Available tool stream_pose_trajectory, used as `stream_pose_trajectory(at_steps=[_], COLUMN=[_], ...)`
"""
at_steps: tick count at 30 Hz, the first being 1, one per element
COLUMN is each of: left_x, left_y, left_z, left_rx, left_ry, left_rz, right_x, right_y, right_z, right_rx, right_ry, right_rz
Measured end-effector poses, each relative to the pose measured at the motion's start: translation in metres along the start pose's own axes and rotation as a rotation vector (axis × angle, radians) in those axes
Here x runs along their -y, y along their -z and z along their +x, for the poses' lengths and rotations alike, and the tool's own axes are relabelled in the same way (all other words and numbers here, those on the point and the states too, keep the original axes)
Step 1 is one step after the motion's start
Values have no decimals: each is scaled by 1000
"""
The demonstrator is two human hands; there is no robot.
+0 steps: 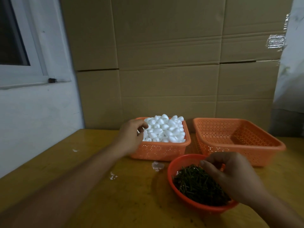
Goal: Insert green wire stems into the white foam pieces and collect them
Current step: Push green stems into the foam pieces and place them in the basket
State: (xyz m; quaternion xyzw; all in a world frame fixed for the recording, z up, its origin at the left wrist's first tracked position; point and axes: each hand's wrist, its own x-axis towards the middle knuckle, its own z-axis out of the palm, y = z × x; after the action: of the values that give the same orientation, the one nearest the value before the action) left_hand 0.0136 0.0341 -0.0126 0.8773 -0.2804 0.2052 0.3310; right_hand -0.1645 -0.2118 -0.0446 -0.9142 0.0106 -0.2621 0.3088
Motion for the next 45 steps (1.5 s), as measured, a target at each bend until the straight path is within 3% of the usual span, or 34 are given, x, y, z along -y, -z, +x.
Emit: stream_pose_trajectory(at_steps=[3, 9, 24, 29, 38, 45], left_x=[19, 32, 45, 35, -16, -62], left_y=[12, 21, 4, 4, -15, -44], left_z=[22, 47, 66, 56, 11, -38], left_rx=[145, 496, 564, 452, 53, 5], left_ry=[-5, -112, -230, -295, -286, -236], left_rz=[237, 497, 635, 526, 29, -374], right_x=[1, 0, 2, 0, 3, 7], right_y=[1, 3, -3, -3, -3, 1], right_z=[-1, 0, -3, -2, -4, -5], right_rx=[17, 27, 95, 90, 98, 158], right_ry=[10, 10, 14, 25, 22, -9], right_rz=[-11, -39, -137, -145, -157, -175])
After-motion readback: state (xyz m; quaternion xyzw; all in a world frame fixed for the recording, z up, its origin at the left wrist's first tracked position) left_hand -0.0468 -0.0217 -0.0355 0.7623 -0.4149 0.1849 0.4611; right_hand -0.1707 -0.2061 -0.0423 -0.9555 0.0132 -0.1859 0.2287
